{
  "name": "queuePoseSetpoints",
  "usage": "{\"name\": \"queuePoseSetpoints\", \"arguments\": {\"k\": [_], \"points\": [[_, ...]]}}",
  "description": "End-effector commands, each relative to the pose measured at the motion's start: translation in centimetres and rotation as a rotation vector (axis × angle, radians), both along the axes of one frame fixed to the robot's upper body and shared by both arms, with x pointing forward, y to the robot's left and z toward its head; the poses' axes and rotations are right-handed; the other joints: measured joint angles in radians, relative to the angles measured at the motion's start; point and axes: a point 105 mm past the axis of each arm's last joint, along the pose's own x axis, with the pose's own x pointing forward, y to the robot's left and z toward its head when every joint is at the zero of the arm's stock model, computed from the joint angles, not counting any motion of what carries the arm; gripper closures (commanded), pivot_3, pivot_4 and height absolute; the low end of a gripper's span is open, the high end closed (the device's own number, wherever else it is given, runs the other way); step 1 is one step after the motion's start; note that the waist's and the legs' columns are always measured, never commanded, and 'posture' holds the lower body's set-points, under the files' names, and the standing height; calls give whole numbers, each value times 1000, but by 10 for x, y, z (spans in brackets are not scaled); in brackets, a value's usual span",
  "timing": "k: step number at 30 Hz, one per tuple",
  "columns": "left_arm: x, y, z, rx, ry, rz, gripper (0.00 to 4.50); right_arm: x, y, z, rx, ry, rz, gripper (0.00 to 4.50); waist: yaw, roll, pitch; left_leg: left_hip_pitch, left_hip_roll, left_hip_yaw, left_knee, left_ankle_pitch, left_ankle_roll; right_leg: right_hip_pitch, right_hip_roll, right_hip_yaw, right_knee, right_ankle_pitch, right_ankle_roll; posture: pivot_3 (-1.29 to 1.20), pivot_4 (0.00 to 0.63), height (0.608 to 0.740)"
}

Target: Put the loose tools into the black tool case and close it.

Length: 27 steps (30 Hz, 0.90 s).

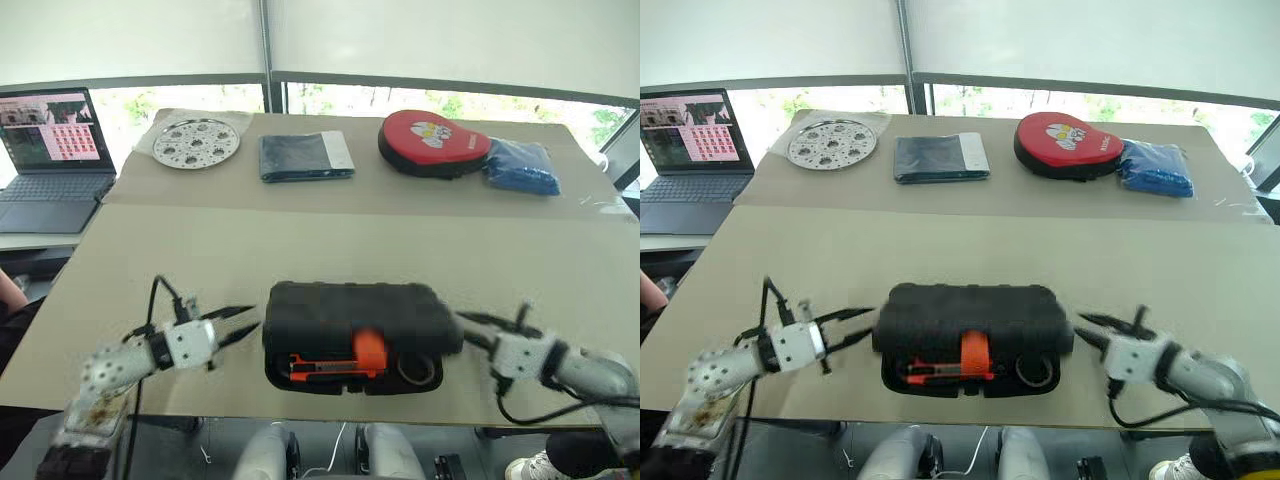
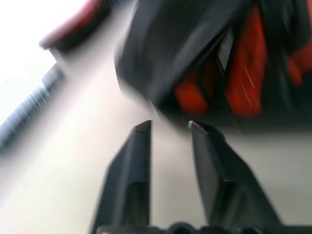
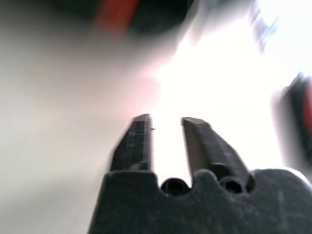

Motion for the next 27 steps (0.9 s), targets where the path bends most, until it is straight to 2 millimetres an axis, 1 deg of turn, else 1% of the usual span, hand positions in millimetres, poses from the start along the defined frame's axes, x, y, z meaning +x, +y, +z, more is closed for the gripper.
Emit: {"name": "queuePoseSetpoints", "arguments": {"k": [1,2,4,5,6,7,8,9,10,11,12,13,14,15,16,18,20,23,26,27], "points": [[12,16,18,-74,3,89,1882,-1,-18,15,27,-19,-63,1785,1,0,0,0,0,0,0,0,1,0,0,0,0,0,0,0,150,740],[17,23,20,-90,14,126,1882,-3,-23,20,68,-7,-97,1785,4,-1,0,0,0,0,0,0,1,0,0,0,-1,0,0,0,150,740],[26,28,21,-116,59,157,1882,-8,-30,28,175,44,-158,1785,11,0,0,0,0,-1,0,0,2,1,-1,-1,0,0,0,0,150,740],[29,27,23,-120,69,148,1882,-12,-31,31,222,72,-179,2006,12,0,0,0,0,-2,0,0,3,1,-1,-1,0,0,0,0,150,740],[31,24,24,-128,88,133,1882,-17,-29,32,245,102,-168,2379,11,0,0,0,0,-2,0,-1,3,1,-1,-1,0,0,0,0,150,740],[32,20,26,-141,106,117,2148,-27,-25,31,245,149,-135,2633,9,0,0,0,0,-2,0,-1,4,1,-1,-1,0,0,0,0,150,740],[37,11,27,-152,161,76,2424,-44,-16,30,273,274,-101,3019,7,0,0,0,1,-2,0,-2,5,1,-1,-1,0,1,0,0,150,740],[40,5,28,-158,202,48,2546,-56,-9,29,293,368,-72,3226,12,3,0,0,1,-2,0,-2,5,0,-1,-1,1,1,0,0,150,740],[45,0,31,-162,218,27,2953,-68,-1,27,292,452,-39,3616,14,4,0,-1,0,-2,0,-3,8,1,-2,-1,1,1,1,0,150,740],[47,-3,33,-163,225,16,3338,-75,4,27,290,501,-22,3989,14,3,0,0,1,-2,0,-3,8,1,-1,-1,1,1,1,0,150,740],[51,-7,36,-168,225,14,3621,-80,9,26,282,533,-15,4268,11,3,0,-1,1,-2,1,-3,8,1,-1,-2,1,1,1,0,150,740],[56,-12,37,-166,236,9,4060,-85,18,23,273,556,7,4500,5,2,-1,-1,1,-2,1,-3,8,1,0,-2,0,1,1,0,150,740],[59,-15,37,-163,246,6,4382,-88,24,22,270,568,18,4500,2,2,-1,-1,1,-2,1,-3,8,1,0,-1,0,1,1,0,150,740],[62,-20,36,-154,277,-7,4482,-92,32,18,266,606,24,4500,1,2,0,0,1,-2,1,-4,8,1,0,-1,0,1,1,0,150,740],[63,-25,33,-143,324,-16,4482,-94,41,14,258,633,31,4500,0,2,-1,-1,1,-2,1,-4,8,1,0,0,0,1,1,0,150,740],[64,-33,27,-106,377,-36,4482,-95,51,4,242,686,3,4500,3,1,0,0,1,-2,1,-4,8,1,1,0,0,1,1,0,150,740],[65,-37,21,-71,416,-30,4482,-89,60,-2,236,683,-13,4500,5,1,0,-1,0,-2,2,-3,7,0,1,-1,1,1,1,0,150,740],[63,-39,15,-41,459,-35,4482,-73,75,1,268,624,-20,4500,3,-1,1,-2,0,-2,2,-1,3,-1,1,0,0,1,1,0,150,740],[60,-39,12,-24,486,-38,4482,-62,81,0,250,607,-25,4500,4,-3,1,-4,-1,-2,3,-1,3,-2,1,0,0,1,1,0,150,740],[59,-38,11,-22,495,-33,4482,-59,82,-1,208,581,-5,4500,2,-5,0,-3,0,-2,3,-1,3,-2,2,0,0,1,1,0,150,740]]}}
